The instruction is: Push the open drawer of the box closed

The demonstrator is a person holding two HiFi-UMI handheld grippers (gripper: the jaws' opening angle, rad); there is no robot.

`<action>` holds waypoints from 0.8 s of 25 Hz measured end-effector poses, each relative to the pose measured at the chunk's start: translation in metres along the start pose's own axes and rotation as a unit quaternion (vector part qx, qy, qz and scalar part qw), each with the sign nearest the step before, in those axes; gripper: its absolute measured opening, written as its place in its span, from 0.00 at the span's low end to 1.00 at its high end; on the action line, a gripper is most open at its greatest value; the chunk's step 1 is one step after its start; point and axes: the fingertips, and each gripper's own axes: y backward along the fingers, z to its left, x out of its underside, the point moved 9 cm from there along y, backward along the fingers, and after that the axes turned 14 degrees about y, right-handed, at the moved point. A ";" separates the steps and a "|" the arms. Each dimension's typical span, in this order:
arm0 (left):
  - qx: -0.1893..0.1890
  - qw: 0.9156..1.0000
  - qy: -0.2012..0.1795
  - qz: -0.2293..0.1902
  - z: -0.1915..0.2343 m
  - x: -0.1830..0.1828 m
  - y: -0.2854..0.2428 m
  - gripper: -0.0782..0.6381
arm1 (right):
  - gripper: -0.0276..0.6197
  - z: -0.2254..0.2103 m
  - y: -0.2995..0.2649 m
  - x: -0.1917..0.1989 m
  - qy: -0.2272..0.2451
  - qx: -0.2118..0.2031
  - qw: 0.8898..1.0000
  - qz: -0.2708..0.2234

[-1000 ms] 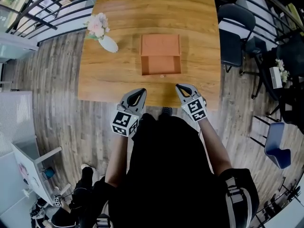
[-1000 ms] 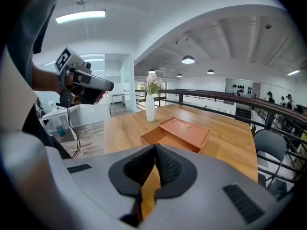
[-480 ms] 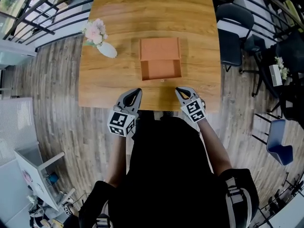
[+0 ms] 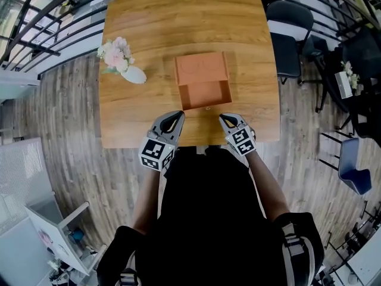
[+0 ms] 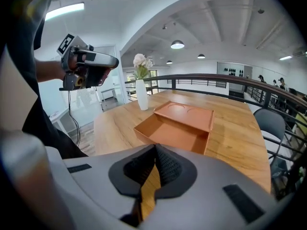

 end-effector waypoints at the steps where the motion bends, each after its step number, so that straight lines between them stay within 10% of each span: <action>1: 0.005 1.000 -0.002 0.004 0.004 -0.002 -0.001 0.14 | 0.07 0.000 -0.004 -0.001 -0.007 0.001 1.000 0.001; 20: 0.049 0.998 -0.010 0.043 0.046 -0.015 -0.014 0.14 | 0.10 0.007 -0.077 0.013 -0.108 -0.027 0.993 0.029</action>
